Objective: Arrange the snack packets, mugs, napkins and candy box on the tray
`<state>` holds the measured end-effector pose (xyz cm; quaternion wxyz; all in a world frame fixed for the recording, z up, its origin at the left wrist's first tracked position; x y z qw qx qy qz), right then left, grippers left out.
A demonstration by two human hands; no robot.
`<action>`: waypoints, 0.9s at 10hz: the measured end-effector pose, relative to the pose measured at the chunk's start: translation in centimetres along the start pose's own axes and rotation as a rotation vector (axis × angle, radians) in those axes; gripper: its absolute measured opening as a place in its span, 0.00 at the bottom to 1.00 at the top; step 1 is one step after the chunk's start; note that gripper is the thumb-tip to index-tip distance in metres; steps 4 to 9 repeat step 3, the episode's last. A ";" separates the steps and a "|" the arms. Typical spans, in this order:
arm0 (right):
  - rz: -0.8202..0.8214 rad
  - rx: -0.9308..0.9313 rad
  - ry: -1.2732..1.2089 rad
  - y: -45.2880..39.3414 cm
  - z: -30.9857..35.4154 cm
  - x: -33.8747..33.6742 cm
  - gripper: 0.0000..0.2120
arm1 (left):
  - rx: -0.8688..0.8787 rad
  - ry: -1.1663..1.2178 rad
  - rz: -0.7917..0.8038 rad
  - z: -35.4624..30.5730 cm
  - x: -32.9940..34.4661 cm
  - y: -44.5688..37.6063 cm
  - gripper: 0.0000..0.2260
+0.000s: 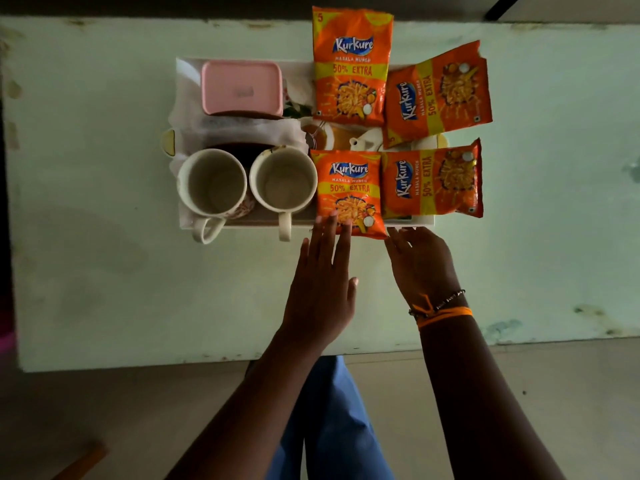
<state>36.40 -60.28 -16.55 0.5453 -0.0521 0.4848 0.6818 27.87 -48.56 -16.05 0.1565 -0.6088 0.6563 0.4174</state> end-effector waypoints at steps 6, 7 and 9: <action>-0.197 -0.035 -0.390 2.9 3.0 0.4 0.16 | 0.081 0.140 -0.244 -2.1 -4.4 0.1 0.27; -0.197 -0.035 -0.390 2.9 3.0 0.4 0.16 | 0.081 0.140 -0.244 -2.1 -4.4 0.1 0.27; -0.197 -0.035 -0.390 2.9 3.0 0.4 0.16 | 0.081 0.140 -0.244 -2.1 -4.4 0.1 0.27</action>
Point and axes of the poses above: each hand's wrist, its own y-axis away from the middle knuckle, its own x-axis out of the palm, z = x × y, the point moved 5 cm from there along -y, towards the middle knuckle, and after that the axes turned 8 degrees about y, right-handed, at the moved point
